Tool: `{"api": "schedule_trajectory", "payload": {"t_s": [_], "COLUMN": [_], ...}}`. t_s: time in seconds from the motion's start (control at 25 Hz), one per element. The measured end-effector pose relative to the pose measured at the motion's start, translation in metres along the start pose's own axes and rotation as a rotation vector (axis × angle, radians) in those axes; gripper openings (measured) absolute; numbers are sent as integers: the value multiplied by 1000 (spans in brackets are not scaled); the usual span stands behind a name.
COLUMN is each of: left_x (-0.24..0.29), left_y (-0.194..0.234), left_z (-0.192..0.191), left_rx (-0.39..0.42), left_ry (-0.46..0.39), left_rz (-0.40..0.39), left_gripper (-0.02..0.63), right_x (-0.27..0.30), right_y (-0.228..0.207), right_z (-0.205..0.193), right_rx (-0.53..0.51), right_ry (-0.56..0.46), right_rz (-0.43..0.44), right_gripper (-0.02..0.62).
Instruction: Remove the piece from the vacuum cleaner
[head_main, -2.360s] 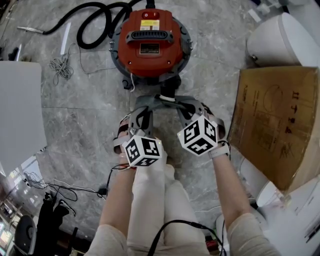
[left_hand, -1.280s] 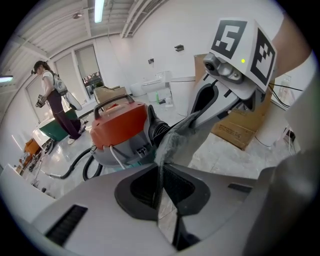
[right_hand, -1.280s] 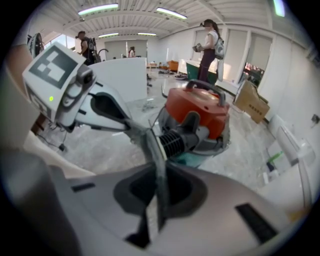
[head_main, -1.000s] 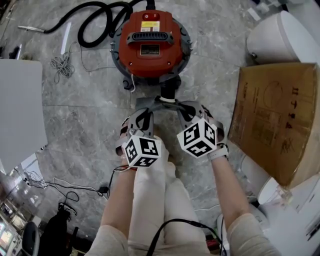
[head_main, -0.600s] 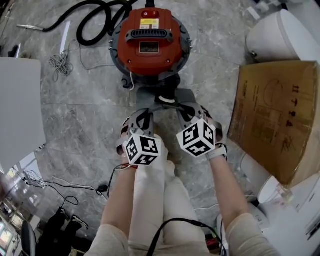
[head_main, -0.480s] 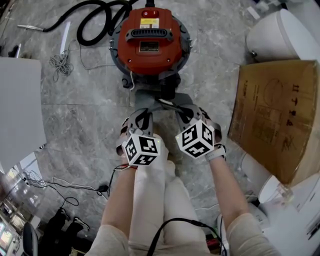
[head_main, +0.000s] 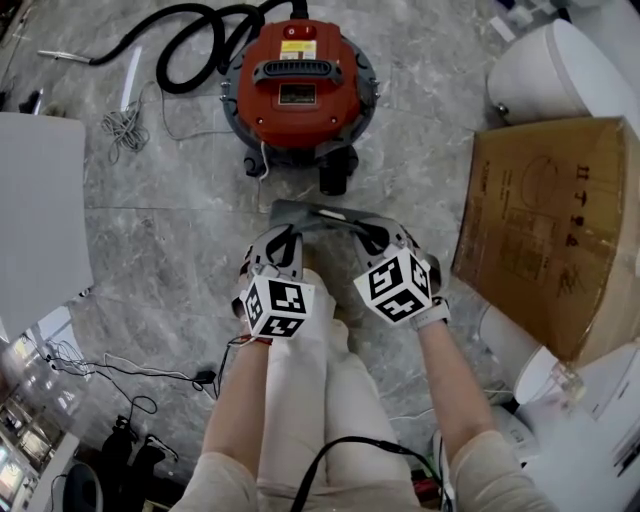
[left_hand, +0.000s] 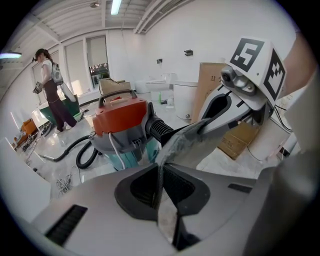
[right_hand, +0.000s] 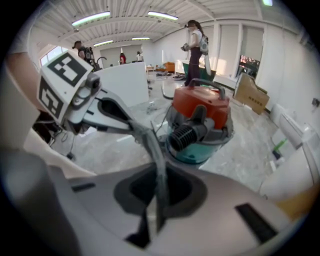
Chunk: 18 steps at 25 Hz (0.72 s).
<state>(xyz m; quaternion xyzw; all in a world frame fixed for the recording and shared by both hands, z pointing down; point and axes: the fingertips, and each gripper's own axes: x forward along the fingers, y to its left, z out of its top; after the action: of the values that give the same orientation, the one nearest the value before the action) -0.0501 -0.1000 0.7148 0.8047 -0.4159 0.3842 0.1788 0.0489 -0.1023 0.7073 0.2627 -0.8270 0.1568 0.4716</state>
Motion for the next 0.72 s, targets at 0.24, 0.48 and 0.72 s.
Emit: {"api": "schedule_trajectory", "payload": {"t_s": [0.24, 0.48, 0.72], "left_x": [-24, -49, -81], "left_y": [-7, 1, 4], "left_z": [15, 40, 63], "left_rx": [-1, -15, -23], "left_ry": [-31, -65, -77], "left_rz": [7, 15, 9], "left_gripper": [44, 44, 44], "right_x": [-27, -52, -86], "right_y": [2, -1, 4], "right_z": [8, 30, 52], "right_rx": [13, 1, -6], "right_ry": [-27, -57, -78], "right_rz": [-2, 8, 18], "right_gripper": [28, 28, 28]}}
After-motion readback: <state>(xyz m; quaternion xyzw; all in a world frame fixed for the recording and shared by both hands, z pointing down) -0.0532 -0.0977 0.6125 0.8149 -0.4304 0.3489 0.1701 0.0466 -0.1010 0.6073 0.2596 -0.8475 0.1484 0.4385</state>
